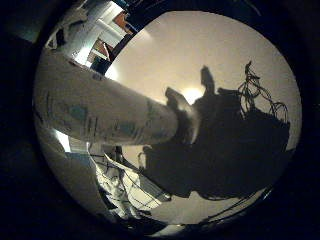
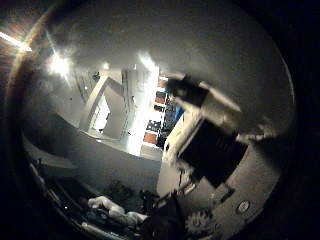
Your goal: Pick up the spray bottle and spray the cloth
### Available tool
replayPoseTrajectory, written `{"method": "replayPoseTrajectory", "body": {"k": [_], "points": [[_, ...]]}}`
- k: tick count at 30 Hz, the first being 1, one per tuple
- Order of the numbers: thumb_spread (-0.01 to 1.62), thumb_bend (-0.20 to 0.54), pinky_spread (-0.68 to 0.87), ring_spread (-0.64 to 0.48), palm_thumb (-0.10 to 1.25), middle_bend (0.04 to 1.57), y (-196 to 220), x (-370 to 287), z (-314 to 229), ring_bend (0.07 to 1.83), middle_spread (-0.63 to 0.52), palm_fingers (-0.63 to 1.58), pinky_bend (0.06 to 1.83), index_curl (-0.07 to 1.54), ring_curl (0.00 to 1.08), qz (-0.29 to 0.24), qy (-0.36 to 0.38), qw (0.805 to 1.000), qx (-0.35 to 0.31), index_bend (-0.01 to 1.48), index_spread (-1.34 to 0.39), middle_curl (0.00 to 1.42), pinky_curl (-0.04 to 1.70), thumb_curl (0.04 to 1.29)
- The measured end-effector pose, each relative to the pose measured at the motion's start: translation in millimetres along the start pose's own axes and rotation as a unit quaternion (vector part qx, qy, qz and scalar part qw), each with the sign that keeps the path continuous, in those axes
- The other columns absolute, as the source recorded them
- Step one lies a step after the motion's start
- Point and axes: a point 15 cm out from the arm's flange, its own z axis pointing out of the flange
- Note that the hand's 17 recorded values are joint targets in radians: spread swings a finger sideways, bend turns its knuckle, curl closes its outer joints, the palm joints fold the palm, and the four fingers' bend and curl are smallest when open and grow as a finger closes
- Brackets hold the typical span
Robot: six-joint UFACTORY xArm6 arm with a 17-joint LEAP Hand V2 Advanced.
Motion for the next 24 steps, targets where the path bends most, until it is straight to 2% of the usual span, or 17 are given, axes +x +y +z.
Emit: {"method": "replayPoseTrajectory", "body": {"k": [3,4,5,9,17,24], "points": [[0.94,-0.006,-0.26,-0.23,0.88,0.94,-4,-5,3,1.09,-0.2,1.31,0.88,0.55,0.48,0.0,-0.01,1.0,0.009,0.54,-0.35,0.65,0.38,0.39],[0.93,-0.007,-0.28,-0.23,0.91,0.98,-6,-7,4,1.12,-0.19,1.29,0.94,0.59,0.49,-0.002,-0.014,1.0,0.011,0.6,-0.34,0.66,0.41,0.41],[0.91,-0.009,-0.28,-0.21,0.94,1.02,-7,-9,6,1.15,-0.18,1.3,1.0,0.63,0.51,-0.006,-0.017,1.0,0.012,0.68,-0.33,0.67,0.44,0.42],[0.88,-0.012,-0.27,-0.19,1.02,1.16,-7,-20,10,1.24,-0.14,1.27,1.12,0.72,0.54,-0.017,-0.031,0.999,0.005,0.86,-0.29,0.7,0.52,0.47],[0.87,-0.011,-0.22,-0.16,1.11,1.28,-11,-43,-3,1.39,-0.11,1.22,1.22,0.78,0.59,-0.03,-0.06,0.998,-0.001,1.09,-0.21,0.71,0.64,0.56],[0.87,-0.012,-0.19,-0.16,1.15,1.34,-14,-75,-33,1.44,-0.1,1.18,1.26,0.76,0.6,-0.09,-0.064,0.992,-0.055,1.14,-0.19,0.7,0.73,0.63]]}}
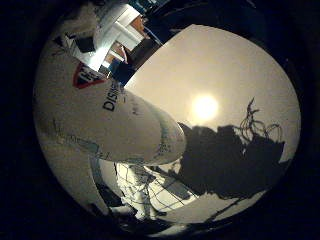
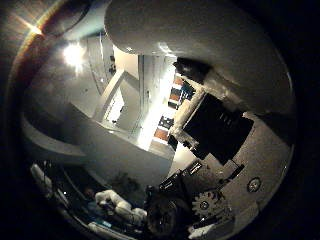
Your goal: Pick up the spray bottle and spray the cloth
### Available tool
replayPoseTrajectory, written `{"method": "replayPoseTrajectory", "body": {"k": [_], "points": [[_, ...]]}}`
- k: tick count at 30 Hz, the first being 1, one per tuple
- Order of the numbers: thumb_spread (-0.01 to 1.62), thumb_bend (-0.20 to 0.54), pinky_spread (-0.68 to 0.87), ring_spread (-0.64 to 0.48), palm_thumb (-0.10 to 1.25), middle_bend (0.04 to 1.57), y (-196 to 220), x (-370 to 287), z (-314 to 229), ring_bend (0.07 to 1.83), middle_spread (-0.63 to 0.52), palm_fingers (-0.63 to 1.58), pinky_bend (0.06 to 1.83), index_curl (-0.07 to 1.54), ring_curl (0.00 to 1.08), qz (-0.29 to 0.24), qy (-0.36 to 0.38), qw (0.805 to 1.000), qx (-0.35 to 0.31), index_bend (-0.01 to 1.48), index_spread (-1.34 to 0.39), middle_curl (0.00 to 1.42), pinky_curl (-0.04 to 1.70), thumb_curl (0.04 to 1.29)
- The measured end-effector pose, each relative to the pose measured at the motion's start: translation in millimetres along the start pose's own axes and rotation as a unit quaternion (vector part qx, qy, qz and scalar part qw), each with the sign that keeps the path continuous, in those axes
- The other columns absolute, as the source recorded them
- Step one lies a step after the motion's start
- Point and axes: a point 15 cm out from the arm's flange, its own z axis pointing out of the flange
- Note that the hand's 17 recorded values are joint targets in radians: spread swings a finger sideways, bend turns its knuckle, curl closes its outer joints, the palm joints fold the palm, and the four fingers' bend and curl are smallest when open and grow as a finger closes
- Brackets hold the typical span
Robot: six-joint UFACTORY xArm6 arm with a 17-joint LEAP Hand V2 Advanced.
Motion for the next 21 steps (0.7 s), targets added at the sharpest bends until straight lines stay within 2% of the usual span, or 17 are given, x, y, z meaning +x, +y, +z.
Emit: {"method": "replayPoseTrajectory", "body": {"k": [6,11,16,21], "points": [[0.83,-0.014,-0.17,-0.16,1.14,1.36,11,-11,-36,1.47,-0.09,1.17,1.24,0.74,0.61,-0.044,0.065,0.994,-0.073,1.16,-0.19,0.7,0.82,0.69],[0.81,-0.018,-0.17,-0.16,1.12,1.37,30,-22,-51,1.48,-0.09,1.16,1.22,0.74,0.61,-0.077,0.134,0.975,-0.161,1.17,-0.19,0.69,0.89,0.73],[0.78,-0.015,-0.17,-0.16,1.11,1.37,48,-47,-53,1.49,-0.09,1.16,1.18,0.74,0.61,-0.131,0.212,0.932,-0.263,1.17,-0.19,0.69,0.95,0.77],[0.77,-0.016,-0.17,-0.16,1.1,1.37,61,-78,-38,1.49,-0.09,1.16,1.16,0.74,0.6,-0.179,0.292,0.869,-0.357,1.17,-0.19,0.69,1.0,0.8]]}}
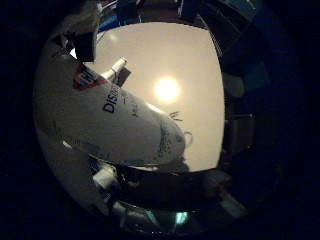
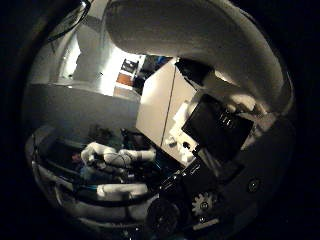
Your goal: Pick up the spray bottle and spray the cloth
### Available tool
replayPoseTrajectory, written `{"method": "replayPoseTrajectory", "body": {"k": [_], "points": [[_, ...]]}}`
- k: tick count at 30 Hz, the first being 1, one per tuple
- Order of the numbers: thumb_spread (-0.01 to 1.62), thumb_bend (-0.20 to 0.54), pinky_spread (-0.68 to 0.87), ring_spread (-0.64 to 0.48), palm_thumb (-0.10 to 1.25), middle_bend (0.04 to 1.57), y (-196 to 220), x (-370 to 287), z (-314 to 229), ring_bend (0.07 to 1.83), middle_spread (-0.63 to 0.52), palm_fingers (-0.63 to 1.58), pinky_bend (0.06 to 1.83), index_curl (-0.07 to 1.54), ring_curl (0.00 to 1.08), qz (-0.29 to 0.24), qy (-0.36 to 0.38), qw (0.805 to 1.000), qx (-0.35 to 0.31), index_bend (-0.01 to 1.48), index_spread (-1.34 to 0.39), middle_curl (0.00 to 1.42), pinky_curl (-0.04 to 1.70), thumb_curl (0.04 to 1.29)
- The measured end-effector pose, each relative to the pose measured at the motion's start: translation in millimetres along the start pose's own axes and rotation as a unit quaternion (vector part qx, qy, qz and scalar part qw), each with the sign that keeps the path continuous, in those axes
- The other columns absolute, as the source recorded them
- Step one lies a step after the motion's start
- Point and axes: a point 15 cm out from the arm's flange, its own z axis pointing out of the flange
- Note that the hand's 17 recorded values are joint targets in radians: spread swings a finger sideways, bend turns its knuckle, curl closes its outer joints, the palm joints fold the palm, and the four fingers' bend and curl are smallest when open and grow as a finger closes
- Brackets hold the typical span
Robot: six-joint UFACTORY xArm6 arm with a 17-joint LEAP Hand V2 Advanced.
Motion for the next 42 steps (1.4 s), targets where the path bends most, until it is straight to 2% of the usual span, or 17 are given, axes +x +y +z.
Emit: {"method": "replayPoseTrajectory", "body": {"k": [5,12,18,26,30,36,42], "points": [[0.77,-0.016,-0.18,-0.16,1.1,1.37,-20,-37,5,1.5,-0.09,1.16,1.14,0.74,0.6,-0.032,0.071,0.994,-0.072,1.17,-0.19,0.69,1.05,0.82],[0.76,-0.016,-0.18,-0.16,1.09,1.37,-55,-85,20,1.5,-0.1,1.16,1.11,0.74,0.6,-0.056,0.156,0.978,-0.123,1.17,-0.19,0.69,1.09,0.83],[0.76,-0.016,-0.19,-0.16,1.09,1.37,-79,-110,56,1.5,-0.1,1.16,1.09,0.74,0.6,-0.066,0.225,0.956,-0.175,1.17,-0.19,0.69,1.12,0.84],[0.76,-0.016,-0.2,-0.16,1.09,1.37,-64,-122,114,1.49,-0.1,1.17,1.07,0.74,0.6,-0.079,0.28,0.923,-0.25,1.16,-0.19,0.69,1.15,0.85],[0.75,-0.017,-0.2,-0.16,1.08,1.37,-62,-117,132,1.49,-0.1,1.17,1.07,0.74,0.6,-0.088,0.284,0.92,-0.255,1.16,-0.19,0.69,1.16,0.85],[0.75,-0.017,-0.2,-0.16,1.08,1.36,-60,-108,130,1.49,-0.1,1.17,1.06,0.74,0.6,-0.087,0.292,0.917,-0.259,1.16,-0.19,0.69,1.17,0.86],[0.75,-0.017,-0.21,-0.16,1.08,1.37,-64,-115,104,1.49,-0.1,1.17,1.06,0.75,0.6,-0.084,0.29,0.926,-0.227,1.17,-0.19,0.69,1.18,0.86]]}}
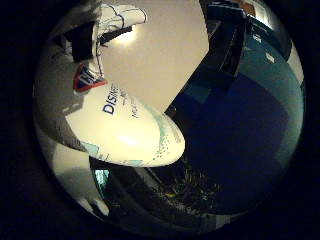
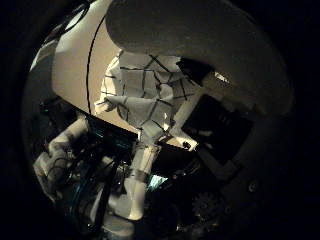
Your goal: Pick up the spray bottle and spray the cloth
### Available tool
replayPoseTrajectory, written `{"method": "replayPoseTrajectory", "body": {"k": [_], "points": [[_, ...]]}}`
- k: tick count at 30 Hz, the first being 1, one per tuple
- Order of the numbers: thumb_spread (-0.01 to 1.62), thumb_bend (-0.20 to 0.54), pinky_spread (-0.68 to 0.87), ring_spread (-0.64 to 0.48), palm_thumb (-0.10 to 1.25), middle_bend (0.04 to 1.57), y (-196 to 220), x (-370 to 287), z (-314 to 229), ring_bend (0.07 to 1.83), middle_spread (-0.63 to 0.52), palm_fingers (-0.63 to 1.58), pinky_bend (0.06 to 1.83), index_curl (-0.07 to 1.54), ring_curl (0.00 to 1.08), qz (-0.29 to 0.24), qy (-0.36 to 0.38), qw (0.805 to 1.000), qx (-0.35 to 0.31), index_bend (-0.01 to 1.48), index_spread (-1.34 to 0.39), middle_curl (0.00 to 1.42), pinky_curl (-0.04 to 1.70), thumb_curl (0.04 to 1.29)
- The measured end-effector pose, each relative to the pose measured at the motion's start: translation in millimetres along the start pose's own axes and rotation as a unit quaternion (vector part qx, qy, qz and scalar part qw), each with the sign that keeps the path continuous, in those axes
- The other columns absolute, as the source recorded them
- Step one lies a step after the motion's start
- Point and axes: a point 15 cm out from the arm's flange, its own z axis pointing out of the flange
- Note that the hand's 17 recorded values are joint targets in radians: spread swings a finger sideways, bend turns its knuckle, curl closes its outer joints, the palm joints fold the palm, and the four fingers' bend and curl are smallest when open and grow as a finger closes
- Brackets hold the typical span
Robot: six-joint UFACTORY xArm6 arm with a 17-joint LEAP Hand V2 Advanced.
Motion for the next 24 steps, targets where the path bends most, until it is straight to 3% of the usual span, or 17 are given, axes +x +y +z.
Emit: {"method": "replayPoseTrajectory", "body": {"k": [6,13,16,24], "points": [[0.75,-0.017,-0.21,-0.16,1.08,1.37,7,-33,-35,1.49,-0.1,1.17,1.05,0.75,0.6,0.018,-0.084,0.995,0.058,1.16,-0.19,0.7,1.18,0.87],[0.74,-0.015,-0.21,-0.16,1.08,1.37,-8,-99,-110,1.49,-0.1,1.17,1.05,0.75,0.6,-0.005,-0.198,0.968,0.155,1.16,-0.2,0.7,1.18,0.87],[0.74,-0.016,-0.21,-0.16,1.09,1.37,-19,-128,-136,1.49,-0.1,1.17,1.05,0.76,0.6,-0.011,-0.254,0.948,0.193,1.16,-0.2,0.7,1.18,0.87],[0.71,-0.016,-0.2,-0.16,1.09,1.36,-67,-183,-214,1.49,-0.1,1.17,1.05,0.76,0.6,-0.046,-0.355,0.87,0.338,1.15,-0.2,0.7,1.19,0.88]]}}
